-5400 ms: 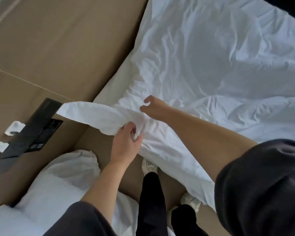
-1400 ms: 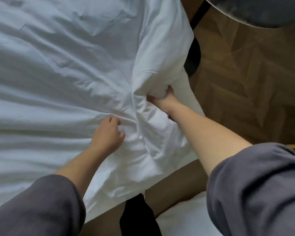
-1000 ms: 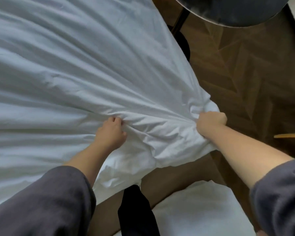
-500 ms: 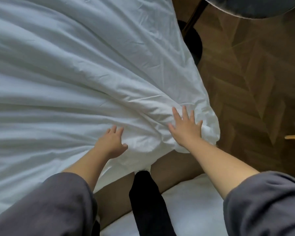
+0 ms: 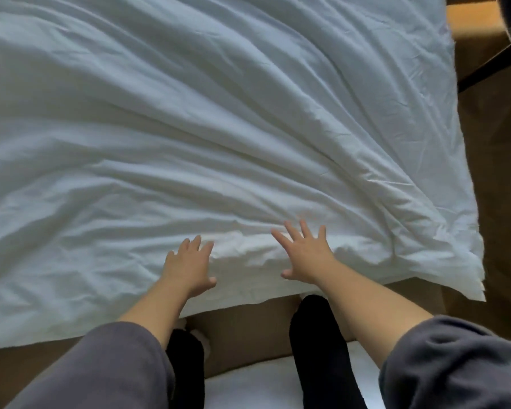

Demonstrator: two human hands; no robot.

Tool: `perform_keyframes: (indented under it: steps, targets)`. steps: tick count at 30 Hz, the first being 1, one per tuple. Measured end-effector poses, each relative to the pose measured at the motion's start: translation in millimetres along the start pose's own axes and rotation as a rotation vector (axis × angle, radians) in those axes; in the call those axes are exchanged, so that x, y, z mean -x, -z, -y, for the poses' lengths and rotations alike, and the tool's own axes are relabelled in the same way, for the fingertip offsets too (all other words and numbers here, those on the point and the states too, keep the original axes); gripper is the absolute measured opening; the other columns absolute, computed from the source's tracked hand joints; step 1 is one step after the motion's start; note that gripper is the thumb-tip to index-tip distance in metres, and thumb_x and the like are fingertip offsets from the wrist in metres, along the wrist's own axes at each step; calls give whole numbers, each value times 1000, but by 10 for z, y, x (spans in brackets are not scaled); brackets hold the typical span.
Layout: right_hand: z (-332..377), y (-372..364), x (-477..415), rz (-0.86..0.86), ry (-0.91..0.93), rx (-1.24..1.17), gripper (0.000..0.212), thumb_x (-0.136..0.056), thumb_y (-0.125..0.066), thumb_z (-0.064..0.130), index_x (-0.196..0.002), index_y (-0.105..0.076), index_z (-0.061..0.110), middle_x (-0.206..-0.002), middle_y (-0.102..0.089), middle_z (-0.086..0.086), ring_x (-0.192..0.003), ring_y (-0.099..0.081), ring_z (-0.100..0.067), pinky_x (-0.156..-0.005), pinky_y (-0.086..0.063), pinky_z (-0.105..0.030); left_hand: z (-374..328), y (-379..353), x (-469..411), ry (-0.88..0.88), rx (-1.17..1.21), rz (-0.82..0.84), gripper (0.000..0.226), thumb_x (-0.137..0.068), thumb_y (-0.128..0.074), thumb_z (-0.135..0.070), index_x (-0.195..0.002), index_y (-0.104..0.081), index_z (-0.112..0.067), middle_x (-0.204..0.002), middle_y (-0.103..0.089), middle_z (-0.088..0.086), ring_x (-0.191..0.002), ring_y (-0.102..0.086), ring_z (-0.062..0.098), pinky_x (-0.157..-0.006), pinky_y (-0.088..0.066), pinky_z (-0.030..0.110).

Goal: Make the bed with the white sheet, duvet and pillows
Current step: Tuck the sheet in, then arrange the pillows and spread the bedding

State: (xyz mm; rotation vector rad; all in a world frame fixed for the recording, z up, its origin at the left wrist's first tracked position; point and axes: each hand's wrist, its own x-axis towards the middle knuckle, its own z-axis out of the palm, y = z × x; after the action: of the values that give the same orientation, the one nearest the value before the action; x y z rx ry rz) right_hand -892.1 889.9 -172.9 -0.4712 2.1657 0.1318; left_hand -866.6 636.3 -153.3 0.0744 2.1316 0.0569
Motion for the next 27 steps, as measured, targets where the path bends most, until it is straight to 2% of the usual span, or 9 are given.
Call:
perform_keyframes:
  steps: [5, 7, 9, 11, 13, 16, 21, 23, 27]
  targets:
    - [999, -389, -696, 66, -8, 53, 107, -83, -70, 47, -153, 11, 35, -163, 7, -9, -148, -1, -39, -113, -13, -65, 1099, -734, -289, 2, -143, 97, 102, -81, -67, -50, -153, 1, -25, -161, 6, 9, -147, -2, 37, -112, -22, 58]
    - [1229, -532, -930, 21, -62, 126, 95, -85, -68, 25, -153, -2, 28, -157, -11, -19, -141, -20, -42, -108, -28, -57, 1392, -1037, -434, 6, -196, 104, 109, -80, -70, -45, -152, 7, -24, -160, 13, 8, -146, -1, 40, -106, -26, 61]
    - [1359, -602, -1126, -101, -84, 157, 67, -82, -60, 6, -142, -31, 18, -135, -41, -18, -117, -45, -38, -88, -43, -42, 1562, -1264, -540, -24, -244, -34, 91, -80, -71, -25, -150, -13, -17, -157, -9, 11, -141, -20, 39, -96, -38, 55]
    - [1465, -589, -1223, -140, -96, 106, 43, -84, -53, 0, -125, -47, 11, -119, -55, -15, -102, -55, -36, -72, -39, -36, 1659, -1365, -597, -91, -257, -187, 58, -75, -69, -6, -127, -45, -13, -130, -47, 11, -115, -49, 34, -78, -45, 41]
    - [1609, -551, -1210, -62, -78, 87, 29, -87, -52, 3, -116, -54, 10, -112, -60, -13, -99, -60, -35, -69, -37, -34, 1773, -1381, -585, -139, -197, -216, 41, -77, -60, 2, -114, -53, -15, -110, -57, 6, -98, -57, 28, -65, -38, 33]
    - [1906, -469, -1074, 212, 29, 60, 28, -89, -49, 11, -116, -58, 12, -115, -62, -11, -108, -59, -32, -78, -41, -32, 2014, -1277, -486, -186, -181, -73, 31, -90, -46, -5, -115, -55, -21, -115, -60, 3, -104, -59, 26, -69, -38, 32]
    - [2473, -439, -792, 386, 54, -43, 48, -89, -58, 29, -134, -44, 20, -135, -48, -8, -125, -48, -32, -98, -43, -40, 2439, -1139, -121, -169, -167, 149, 40, -89, -54, -20, -129, -50, -20, -132, -48, 3, -119, -51, 25, -92, -45, 36]
    - [2689, -404, -720, 325, 30, -29, 65, -88, -60, 41, -144, -31, 28, -146, -37, -7, -133, -40, -32, -103, -37, -44, 2619, -1149, 51, -144, -60, 110, 49, -86, -58, -30, -133, -47, -21, -135, -47, 2, -120, -49, 24, -97, -43, 35]
    - [3136, -15, -699, 155, 72, 46, 75, -95, -47, 47, -155, -6, 30, -161, -11, -6, -148, -10, -31, -112, -26, -53, 3045, -1136, 467, 25, 139, -71, 54, -89, -55, -33, -141, -41, -22, -144, -41, 0, -131, -40, 22, -105, -35, 39]
